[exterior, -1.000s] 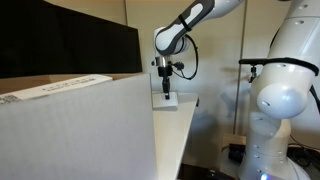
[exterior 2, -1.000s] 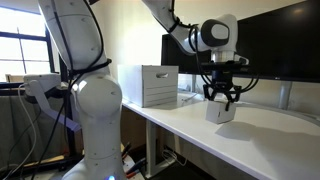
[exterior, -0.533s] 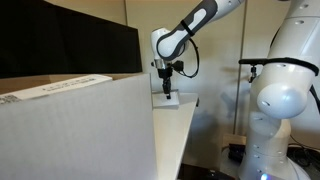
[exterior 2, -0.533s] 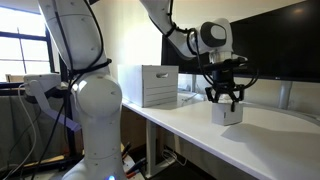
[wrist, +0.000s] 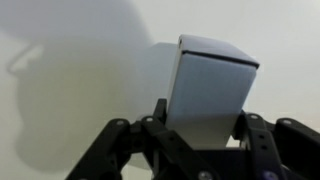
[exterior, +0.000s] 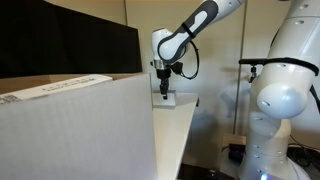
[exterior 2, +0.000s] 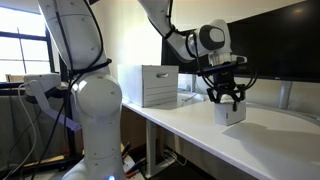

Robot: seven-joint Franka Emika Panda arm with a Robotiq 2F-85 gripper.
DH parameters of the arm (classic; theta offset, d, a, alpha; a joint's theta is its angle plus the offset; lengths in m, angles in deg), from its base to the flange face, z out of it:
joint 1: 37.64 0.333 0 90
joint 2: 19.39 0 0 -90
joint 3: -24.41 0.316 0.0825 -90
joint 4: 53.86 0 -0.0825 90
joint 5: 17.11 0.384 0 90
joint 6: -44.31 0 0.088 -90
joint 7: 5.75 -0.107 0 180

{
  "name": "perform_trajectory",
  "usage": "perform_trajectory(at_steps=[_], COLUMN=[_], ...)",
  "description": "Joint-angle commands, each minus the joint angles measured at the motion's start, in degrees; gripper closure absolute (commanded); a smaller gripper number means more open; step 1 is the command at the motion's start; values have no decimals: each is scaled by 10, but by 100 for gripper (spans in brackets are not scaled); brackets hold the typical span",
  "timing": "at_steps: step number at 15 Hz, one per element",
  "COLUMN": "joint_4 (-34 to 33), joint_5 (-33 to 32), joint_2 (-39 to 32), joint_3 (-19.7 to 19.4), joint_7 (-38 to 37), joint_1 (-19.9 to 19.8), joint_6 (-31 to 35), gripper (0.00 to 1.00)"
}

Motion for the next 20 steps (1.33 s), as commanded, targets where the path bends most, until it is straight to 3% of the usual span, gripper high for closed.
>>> perform_trajectory(at_steps=[1,20], joint_4=[26,32], joint_5=[-8,4], joint_2=[14,15], joint_3=[6,4], joint_7=[-18,0], joint_1=[-12,-13], joint_6=[46,48], gripper=[67,67])
